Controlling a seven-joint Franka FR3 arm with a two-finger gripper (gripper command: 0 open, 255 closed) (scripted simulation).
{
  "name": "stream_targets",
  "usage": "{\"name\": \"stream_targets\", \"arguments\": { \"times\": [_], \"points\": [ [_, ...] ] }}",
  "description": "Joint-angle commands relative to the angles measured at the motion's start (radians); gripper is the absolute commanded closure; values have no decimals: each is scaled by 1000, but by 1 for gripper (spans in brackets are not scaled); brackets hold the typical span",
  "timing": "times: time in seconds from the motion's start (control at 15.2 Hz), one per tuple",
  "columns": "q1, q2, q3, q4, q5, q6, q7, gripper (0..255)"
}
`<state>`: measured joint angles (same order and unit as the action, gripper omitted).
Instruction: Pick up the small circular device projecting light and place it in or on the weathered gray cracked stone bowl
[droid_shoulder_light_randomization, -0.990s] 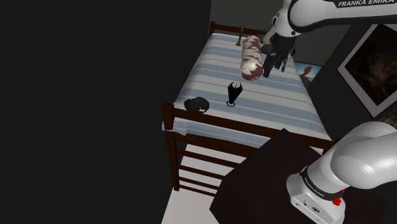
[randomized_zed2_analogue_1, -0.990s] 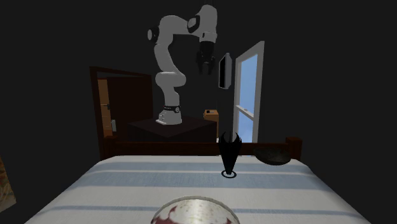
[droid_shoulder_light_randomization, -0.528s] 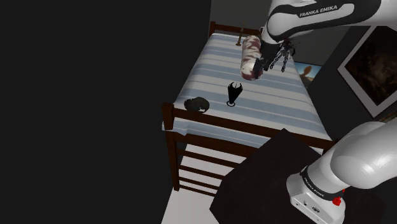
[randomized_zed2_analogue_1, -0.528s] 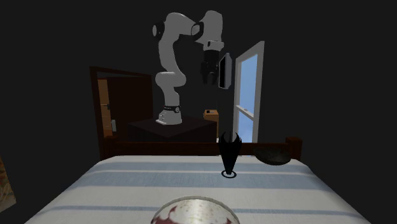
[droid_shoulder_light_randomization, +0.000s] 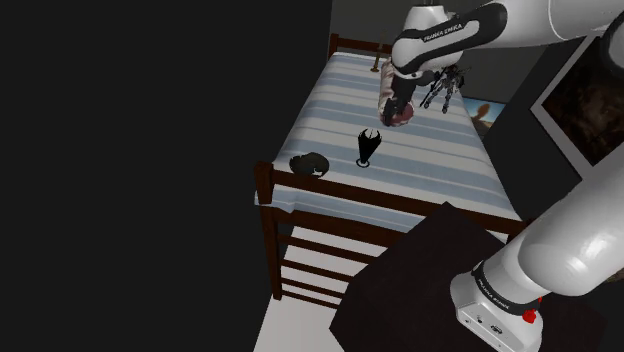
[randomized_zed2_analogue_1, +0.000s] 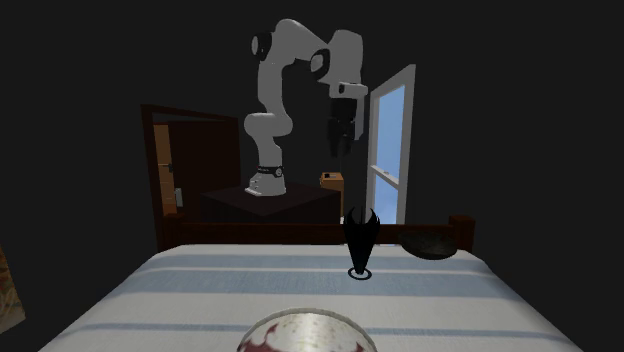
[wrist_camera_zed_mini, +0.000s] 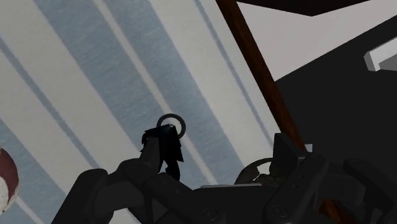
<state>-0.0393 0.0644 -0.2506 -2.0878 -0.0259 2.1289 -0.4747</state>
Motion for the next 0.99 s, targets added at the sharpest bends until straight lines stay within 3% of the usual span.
{"name": "stream_targets", "arguments": {
  "times": [0.0, 0.66, 0.92],
  "points": [
    [-12, 88, -6, 71, 32, 11, -49, 0],
    [-100, 494, 32, 453, 150, 5, -206, 0],
    [-103, 520, 36, 437, 157, 46, -210, 0]
  ]
}}
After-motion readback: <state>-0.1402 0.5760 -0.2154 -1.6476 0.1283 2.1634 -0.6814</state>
